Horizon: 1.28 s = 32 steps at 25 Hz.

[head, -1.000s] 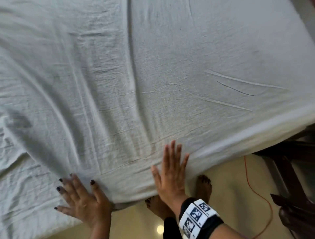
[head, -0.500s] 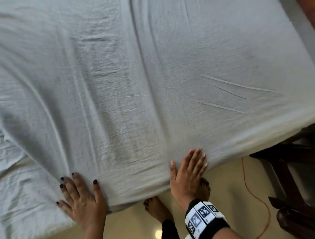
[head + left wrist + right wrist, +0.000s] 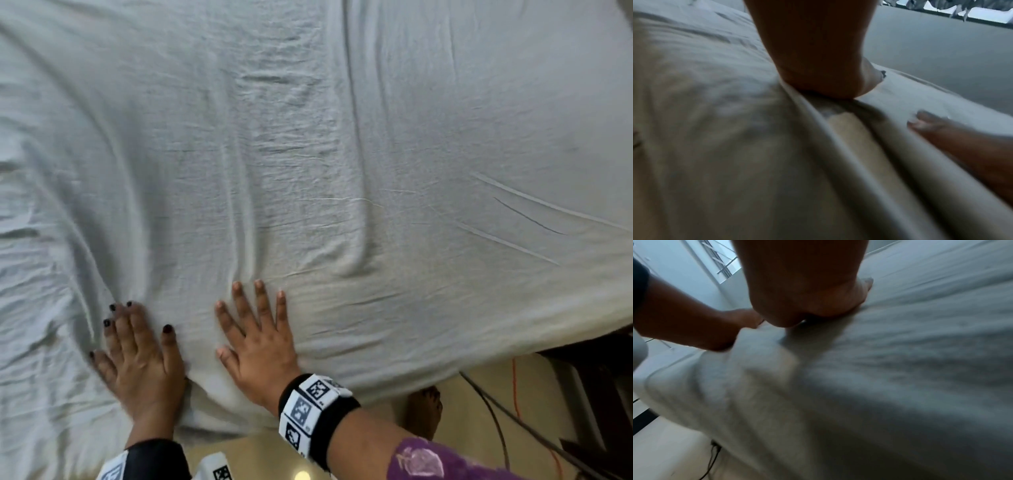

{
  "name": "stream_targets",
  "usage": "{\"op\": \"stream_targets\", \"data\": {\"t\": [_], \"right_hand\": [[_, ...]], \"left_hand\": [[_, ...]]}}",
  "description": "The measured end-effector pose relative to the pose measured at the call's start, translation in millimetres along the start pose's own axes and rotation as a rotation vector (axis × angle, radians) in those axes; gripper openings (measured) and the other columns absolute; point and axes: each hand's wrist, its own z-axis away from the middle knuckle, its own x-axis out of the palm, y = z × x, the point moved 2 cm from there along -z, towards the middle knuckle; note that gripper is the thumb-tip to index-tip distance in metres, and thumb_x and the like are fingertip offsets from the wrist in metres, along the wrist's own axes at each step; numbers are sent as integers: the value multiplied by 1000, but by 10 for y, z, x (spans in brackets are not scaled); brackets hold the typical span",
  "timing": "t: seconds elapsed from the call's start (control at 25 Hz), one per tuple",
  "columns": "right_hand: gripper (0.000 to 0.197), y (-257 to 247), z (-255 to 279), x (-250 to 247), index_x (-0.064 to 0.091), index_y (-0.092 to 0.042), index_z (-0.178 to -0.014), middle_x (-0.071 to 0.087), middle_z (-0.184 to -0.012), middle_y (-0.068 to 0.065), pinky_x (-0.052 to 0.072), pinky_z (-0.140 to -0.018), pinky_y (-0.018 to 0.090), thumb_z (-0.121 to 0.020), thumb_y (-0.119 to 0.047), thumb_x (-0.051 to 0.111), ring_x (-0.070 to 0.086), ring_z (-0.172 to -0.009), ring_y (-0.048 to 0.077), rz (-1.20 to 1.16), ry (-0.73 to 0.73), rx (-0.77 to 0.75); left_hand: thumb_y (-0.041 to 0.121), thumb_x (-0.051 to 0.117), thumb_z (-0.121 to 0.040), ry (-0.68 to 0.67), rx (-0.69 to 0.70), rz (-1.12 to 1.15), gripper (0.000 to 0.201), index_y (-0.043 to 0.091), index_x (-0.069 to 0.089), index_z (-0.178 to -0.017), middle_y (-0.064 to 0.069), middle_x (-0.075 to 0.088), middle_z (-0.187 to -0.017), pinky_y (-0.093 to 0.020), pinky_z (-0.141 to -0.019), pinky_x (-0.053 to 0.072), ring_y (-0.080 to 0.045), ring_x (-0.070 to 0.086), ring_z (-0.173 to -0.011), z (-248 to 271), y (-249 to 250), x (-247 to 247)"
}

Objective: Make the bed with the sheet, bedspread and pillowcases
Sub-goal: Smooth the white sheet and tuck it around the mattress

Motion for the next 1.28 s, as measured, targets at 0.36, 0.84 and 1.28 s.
{"op": "stream_targets", "data": {"t": [0.36,0.84,1.28], "right_hand": [[63,-214,-178,-181,19,-24,-151,9,-161,3,8,-112,54,-95,-52,21,4,-148,29,22,29,-178],[61,76,-1471,-374,17,-28,-152,4,-161,5,1,-111,63,-95,-41,30,-5,-146,37,-4,90,-132],[65,662,-2729,-1120,19,-9,-151,10,-159,14,3,-115,53,-94,-40,22,4,-147,33,-137,227,118]], "left_hand": [[54,20,-90,106,-132,7,74,12,28,-150,-14,24,-158,-57,-113,-8,-28,16,-147,-229,141,-381],[62,9,-86,-144,4,-53,74,33,7,-154,2,-3,-163,-46,-118,0,-22,0,-149,-1324,-87,-273],[43,30,-92,9,276,13,63,13,36,-147,-14,25,-157,-47,-117,8,-31,18,-146,-2582,1328,-284]]}}
